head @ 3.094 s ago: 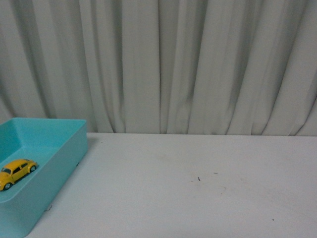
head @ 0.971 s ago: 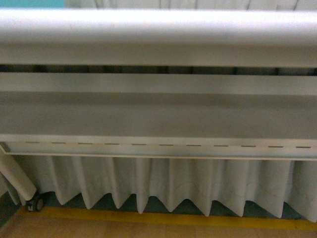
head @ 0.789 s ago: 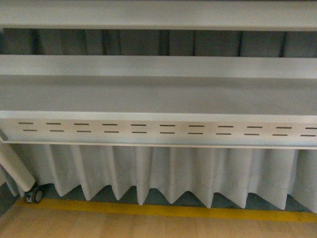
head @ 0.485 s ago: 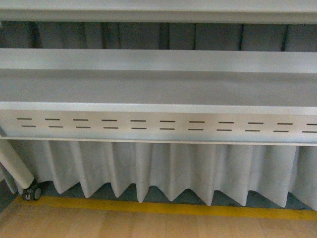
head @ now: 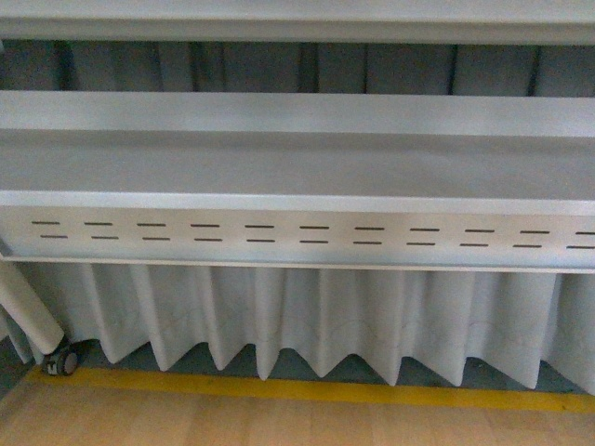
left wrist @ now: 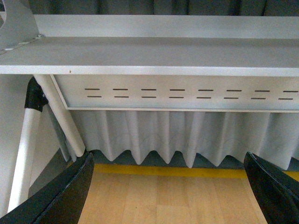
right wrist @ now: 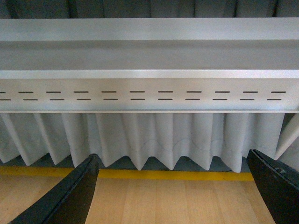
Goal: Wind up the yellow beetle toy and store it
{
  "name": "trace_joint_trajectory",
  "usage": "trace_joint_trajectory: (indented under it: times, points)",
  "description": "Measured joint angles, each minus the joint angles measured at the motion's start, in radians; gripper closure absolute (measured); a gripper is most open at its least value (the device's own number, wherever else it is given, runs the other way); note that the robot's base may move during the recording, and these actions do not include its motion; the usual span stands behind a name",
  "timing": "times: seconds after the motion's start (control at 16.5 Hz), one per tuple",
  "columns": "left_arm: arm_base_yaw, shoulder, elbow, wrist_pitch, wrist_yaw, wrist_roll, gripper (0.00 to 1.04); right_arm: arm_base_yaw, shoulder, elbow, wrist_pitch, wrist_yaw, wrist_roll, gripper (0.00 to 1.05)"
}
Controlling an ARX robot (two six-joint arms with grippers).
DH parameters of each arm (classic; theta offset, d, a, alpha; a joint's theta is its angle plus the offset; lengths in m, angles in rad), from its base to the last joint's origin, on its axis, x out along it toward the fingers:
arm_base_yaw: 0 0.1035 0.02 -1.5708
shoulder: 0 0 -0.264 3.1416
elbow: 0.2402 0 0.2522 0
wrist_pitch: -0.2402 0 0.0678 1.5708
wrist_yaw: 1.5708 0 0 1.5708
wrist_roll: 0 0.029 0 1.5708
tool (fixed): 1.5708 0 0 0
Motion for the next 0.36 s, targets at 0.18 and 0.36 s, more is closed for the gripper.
trace_joint_trajectory:
  times: [0.18,0.36]
  points:
    - [0.000,0.000,0.000,0.000,0.000,0.000,0.07,0.000,0.000,0.000,0.000,0.000,0.000,0.07]
    - [0.000,0.000,0.000,0.000,0.000,0.000,0.07,0.000,0.000,0.000,0.000,0.000,0.000,0.07]
